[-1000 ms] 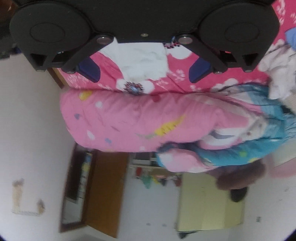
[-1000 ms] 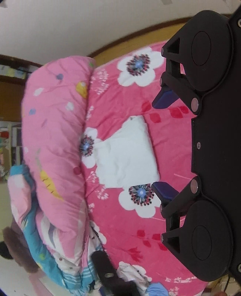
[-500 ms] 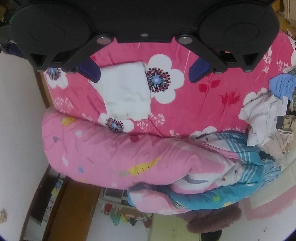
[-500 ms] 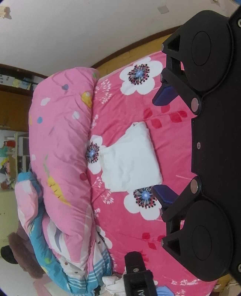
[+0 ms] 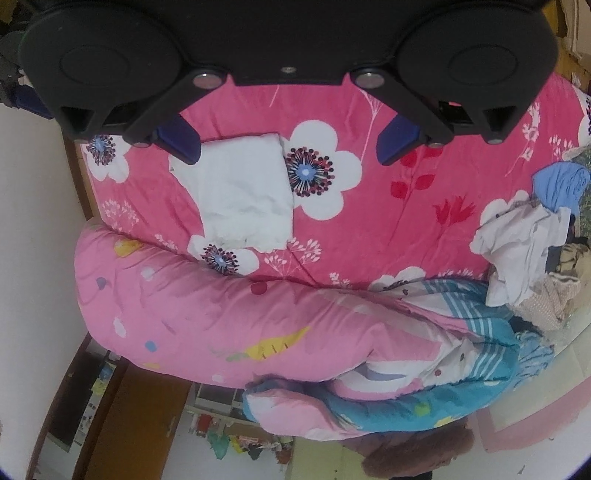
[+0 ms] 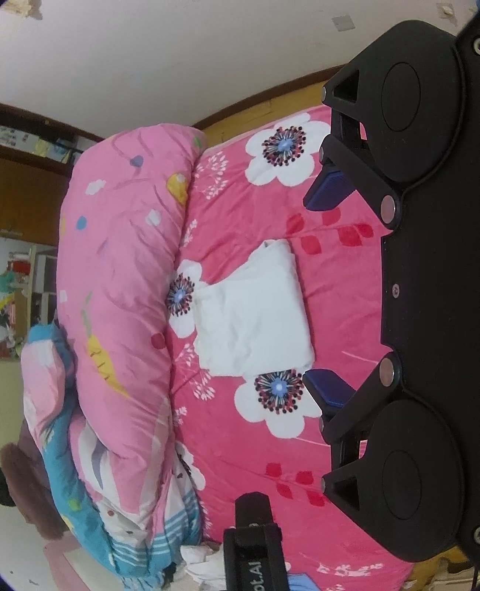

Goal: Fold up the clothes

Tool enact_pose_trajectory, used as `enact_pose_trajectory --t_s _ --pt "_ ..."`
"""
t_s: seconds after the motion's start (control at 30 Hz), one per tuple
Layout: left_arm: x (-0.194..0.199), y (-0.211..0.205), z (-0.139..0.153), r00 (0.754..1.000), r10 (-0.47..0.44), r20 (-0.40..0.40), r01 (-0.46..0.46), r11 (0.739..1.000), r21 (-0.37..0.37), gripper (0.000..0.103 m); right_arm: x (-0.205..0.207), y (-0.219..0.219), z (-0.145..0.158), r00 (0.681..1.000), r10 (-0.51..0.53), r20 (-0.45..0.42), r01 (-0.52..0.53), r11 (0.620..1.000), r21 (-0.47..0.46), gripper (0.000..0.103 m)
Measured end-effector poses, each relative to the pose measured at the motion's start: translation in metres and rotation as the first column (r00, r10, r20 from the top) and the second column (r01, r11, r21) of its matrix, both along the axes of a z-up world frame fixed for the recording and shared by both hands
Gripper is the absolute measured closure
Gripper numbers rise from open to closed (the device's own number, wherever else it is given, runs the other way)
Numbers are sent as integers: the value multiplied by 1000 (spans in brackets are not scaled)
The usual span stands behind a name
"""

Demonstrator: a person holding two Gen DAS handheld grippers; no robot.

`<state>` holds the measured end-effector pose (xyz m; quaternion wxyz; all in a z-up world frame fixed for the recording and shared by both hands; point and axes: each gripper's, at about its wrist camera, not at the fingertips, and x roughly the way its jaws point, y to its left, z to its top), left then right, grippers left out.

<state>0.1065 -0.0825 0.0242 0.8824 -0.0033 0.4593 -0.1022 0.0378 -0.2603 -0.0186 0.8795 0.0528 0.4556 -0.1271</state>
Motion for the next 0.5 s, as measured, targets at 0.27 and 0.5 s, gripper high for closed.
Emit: enact_pose_trajectory --t_s 0.27,0.5 --pt "0 -3 -3 1000 1 -10 -1 1000 15 1 0 -1 -3 1000 -4 -4 4 1000 3 9" --pt "0 -5 -3 1000 -6 -11 7 1000 30 1 -2 8 0 999 -30 -11 30 1000 7 9"
